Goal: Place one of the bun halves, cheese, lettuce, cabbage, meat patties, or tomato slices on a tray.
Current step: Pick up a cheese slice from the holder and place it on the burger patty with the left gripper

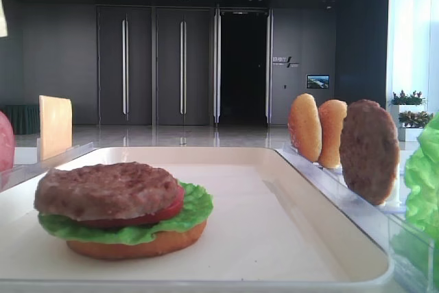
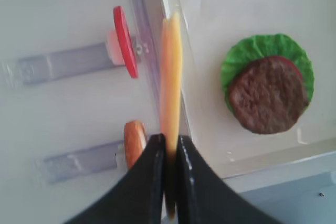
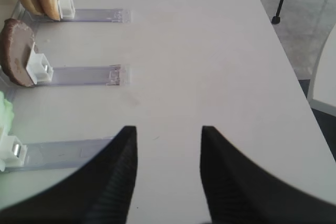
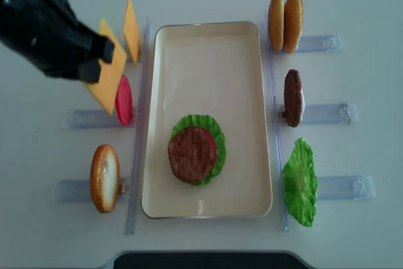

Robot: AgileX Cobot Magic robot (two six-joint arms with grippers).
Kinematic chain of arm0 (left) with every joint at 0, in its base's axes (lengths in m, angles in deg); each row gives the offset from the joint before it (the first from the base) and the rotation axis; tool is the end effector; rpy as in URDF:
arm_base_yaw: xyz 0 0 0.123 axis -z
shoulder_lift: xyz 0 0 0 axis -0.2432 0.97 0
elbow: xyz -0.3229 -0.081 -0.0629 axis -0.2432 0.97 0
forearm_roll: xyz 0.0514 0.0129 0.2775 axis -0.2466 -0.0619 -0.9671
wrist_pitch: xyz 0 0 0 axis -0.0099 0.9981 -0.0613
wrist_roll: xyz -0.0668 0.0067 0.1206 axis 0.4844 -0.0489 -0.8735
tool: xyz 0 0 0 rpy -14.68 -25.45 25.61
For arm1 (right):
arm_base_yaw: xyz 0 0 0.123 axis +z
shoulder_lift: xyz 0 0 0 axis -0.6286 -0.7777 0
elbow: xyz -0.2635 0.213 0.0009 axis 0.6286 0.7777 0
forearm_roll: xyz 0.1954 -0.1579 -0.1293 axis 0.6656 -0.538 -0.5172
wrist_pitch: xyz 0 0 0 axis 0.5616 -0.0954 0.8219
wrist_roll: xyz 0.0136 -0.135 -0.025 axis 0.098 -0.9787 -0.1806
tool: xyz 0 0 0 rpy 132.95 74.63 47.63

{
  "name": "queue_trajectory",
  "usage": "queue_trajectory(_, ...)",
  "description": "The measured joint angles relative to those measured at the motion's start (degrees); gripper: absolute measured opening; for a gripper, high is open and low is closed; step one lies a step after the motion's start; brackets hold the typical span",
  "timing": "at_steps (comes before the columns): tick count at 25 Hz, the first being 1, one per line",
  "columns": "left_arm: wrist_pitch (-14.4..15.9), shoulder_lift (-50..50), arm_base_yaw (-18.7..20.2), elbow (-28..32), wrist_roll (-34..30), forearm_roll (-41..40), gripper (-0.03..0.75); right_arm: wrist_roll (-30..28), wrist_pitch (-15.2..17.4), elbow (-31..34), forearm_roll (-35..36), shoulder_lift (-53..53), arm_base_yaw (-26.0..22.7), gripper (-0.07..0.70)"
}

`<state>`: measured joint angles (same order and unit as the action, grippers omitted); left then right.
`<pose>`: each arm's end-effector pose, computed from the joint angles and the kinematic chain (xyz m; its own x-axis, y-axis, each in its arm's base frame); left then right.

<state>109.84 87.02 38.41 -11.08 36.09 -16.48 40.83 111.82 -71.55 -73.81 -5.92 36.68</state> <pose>0.2348 -0.1001 0.3410 -0.9123 0.1420 -0.3842 0.1779 0.9823 -0.0592 0.0032 -0.0001 0.2640 -0.5099 -0.0579 -0.8583 -0.0002 0.9977 -0.0672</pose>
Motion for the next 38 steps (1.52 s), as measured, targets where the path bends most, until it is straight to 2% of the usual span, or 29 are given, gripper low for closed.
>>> queue_trajectory(4,-1.8,-9.8,0.0,8.1,0.4,1.8,0.024,0.0,0.0,0.0,0.0,0.0,0.0,0.279)
queue_trajectory(8,-3.9,-16.6,0.0,12.5,1.7,3.1,0.024,0.0,0.0,0.0,0.0,0.0,0.0,0.279)
queue_trajectory(11,-6.6,-18.4,0.0,14.9,1.7,5.1,0.024,0.0,0.0,0.0,0.0,0.0,0.0,0.279)
queue_trajectory(13,-10.5,-18.6,0.0,16.9,0.1,8.1,0.024,0.0,0.0,0.0,0.0,0.0,0.0,0.279)
queue_trajectory(17,-21.4,-18.6,0.0,24.0,-9.7,21.8,0.024,0.0,-0.1,0.0,0.0,0.0,0.0,0.279)
queue_trajectory(20,-27.5,-17.6,0.0,29.5,-18.5,33.9,0.024,0.0,-0.1,0.0,0.0,0.0,0.0,0.279)
queue_trajectory(23,-30.5,-14.7,0.0,33.3,-27.9,45.3,0.024,0.0,-0.1,0.0,0.0,0.0,0.0,0.279)
queue_trajectory(27,-32.1,-9.6,0.0,34.3,-40.9,60.2,0.024,0.0,-0.1,0.0,0.0,0.0,0.0,0.279)
queue_trajectory(30,-31.4,-5.3,-0.5,34.3,-52.8,73.6,0.024,0.0,-0.1,0.0,0.0,0.0,0.0,0.279)
queue_trajectory(32,-28.4,-2.4,-2.5,34.3,-60.3,81.8,0.024,0.0,-0.1,0.0,0.0,0.0,0.0,0.279)
queue_trajectory(35,-19.9,2.7,-8.7,34.3,-69.6,90.9,0.024,0.0,-0.1,0.0,0.0,0.0,0.0,0.279)
queue_trajectory(38,-9.4,7.6,-13.9,34.3,-73.9,94.2,0.024,0.0,-0.1,0.0,0.0,0.0,0.0,0.279)
